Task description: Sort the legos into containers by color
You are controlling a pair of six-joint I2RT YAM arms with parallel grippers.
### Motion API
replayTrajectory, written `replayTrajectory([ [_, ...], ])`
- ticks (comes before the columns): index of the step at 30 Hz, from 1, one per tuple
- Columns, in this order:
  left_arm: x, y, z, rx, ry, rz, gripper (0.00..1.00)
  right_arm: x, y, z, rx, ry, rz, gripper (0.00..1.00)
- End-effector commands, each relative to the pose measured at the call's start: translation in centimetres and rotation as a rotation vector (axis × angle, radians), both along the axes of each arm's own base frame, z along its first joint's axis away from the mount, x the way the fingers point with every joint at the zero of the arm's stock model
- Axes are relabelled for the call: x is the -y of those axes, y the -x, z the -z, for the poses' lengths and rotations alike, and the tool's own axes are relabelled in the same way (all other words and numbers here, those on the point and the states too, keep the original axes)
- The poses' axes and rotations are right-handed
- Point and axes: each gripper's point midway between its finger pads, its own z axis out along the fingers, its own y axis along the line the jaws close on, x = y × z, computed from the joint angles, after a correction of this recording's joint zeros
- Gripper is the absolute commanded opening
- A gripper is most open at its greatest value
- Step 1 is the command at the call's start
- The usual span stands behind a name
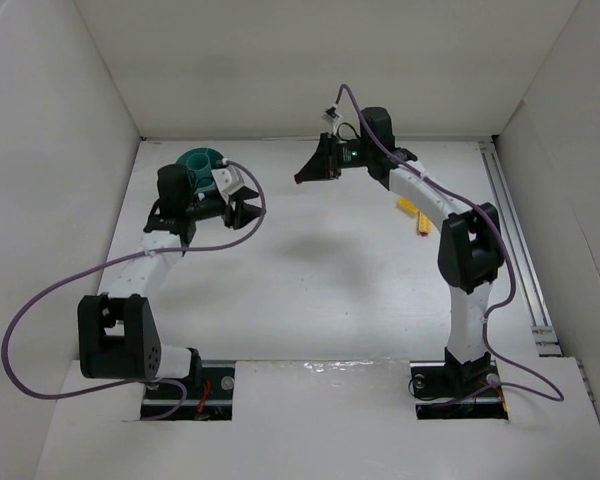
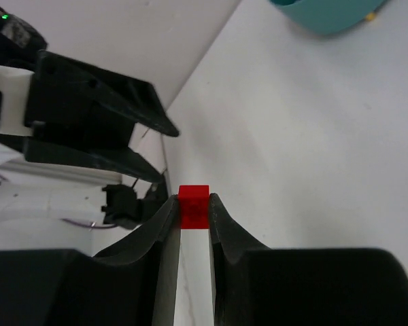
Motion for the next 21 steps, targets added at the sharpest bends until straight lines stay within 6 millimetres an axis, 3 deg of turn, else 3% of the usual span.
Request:
replayTrajectory([
  [1,0.7,-1.1,-3.8,0.328,-0.006,-0.040,0.45,-1.2,3.5,-3.6,0.005,-0.095,-0.180,0.00],
  [7,1.8,-1.5,-4.6,0.384,0.015,-0.085,0.53,-1.9,4.7,-3.3,-0.009,-0.093,-0.209,0.00],
  [10,2.6,-1.5,-6.0,0.442,0.037,-0.082,0.56,-1.8,4.9,-3.3,-0.019,-0.092,-0.218,0.00],
  [21,5.3,-0.3,-6.1,0.412,0.072,0.013,0.59,-3.7,5.2,-3.5,0.004,-0.089,-0.217,0.00],
])
